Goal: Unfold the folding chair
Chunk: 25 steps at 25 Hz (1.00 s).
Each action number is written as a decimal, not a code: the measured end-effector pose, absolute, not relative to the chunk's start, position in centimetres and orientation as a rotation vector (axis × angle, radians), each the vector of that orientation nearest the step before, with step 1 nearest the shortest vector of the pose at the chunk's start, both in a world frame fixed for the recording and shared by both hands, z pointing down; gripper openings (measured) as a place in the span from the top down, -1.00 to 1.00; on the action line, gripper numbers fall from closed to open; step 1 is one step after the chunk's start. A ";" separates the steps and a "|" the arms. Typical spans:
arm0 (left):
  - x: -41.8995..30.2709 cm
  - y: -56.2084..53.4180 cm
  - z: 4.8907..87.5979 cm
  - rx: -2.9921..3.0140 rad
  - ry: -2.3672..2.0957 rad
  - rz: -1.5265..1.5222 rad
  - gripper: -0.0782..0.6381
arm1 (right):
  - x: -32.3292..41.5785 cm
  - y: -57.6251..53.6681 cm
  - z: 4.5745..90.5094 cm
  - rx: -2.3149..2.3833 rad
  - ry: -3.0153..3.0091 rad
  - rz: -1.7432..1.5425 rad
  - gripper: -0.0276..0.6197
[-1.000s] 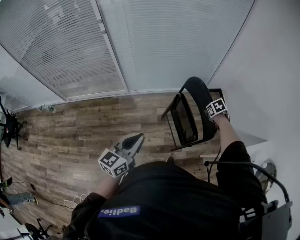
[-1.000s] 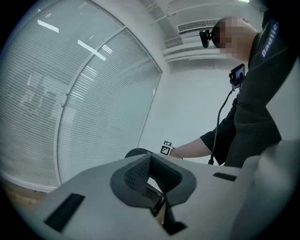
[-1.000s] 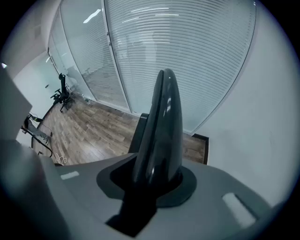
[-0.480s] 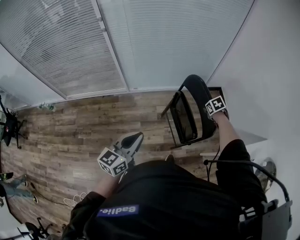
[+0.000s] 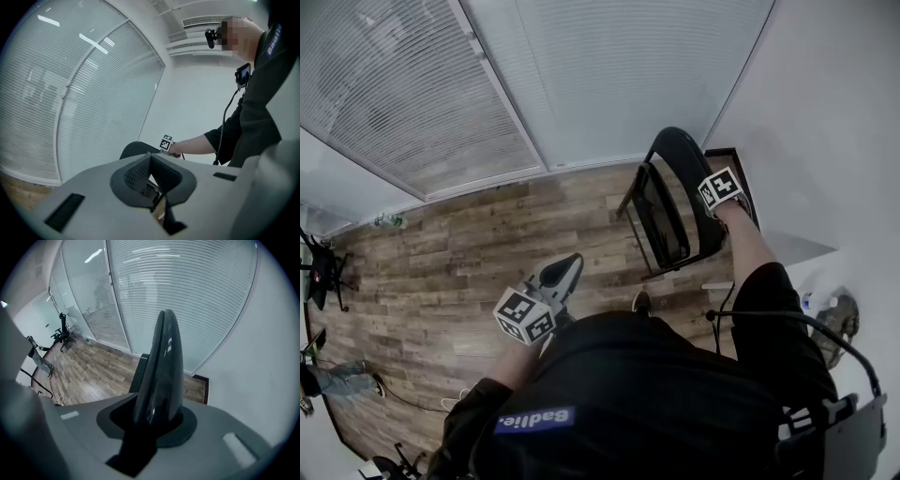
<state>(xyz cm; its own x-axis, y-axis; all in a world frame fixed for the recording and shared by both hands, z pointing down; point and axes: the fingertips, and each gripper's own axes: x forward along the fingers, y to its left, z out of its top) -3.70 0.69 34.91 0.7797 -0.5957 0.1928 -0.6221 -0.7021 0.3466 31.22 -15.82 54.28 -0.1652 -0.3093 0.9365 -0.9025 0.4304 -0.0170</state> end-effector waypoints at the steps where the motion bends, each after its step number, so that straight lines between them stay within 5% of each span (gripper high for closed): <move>1: -3.4 0.6 35.0 2.576 -0.918 0.093 0.77 | 31.2 -15.7 54.2 1.061 -1.702 0.756 0.61; 20: 3.5 -1.4 40.0 2.536 -0.711 0.214 0.75 | 31.2 -15.2 54.5 1.066 -1.704 0.740 0.58; 25: 6.3 -2.7 40.8 2.516 -0.624 0.230 0.59 | 31.3 -15.0 54.4 1.065 -1.702 0.742 0.58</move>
<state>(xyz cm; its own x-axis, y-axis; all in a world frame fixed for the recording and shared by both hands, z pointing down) 6.31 -2.66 40.83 0.8787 -0.3852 0.2820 -0.4760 -0.7513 0.4571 31.28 -15.00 54.38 -0.1581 -0.3169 0.9352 -0.9010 0.4338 -0.0053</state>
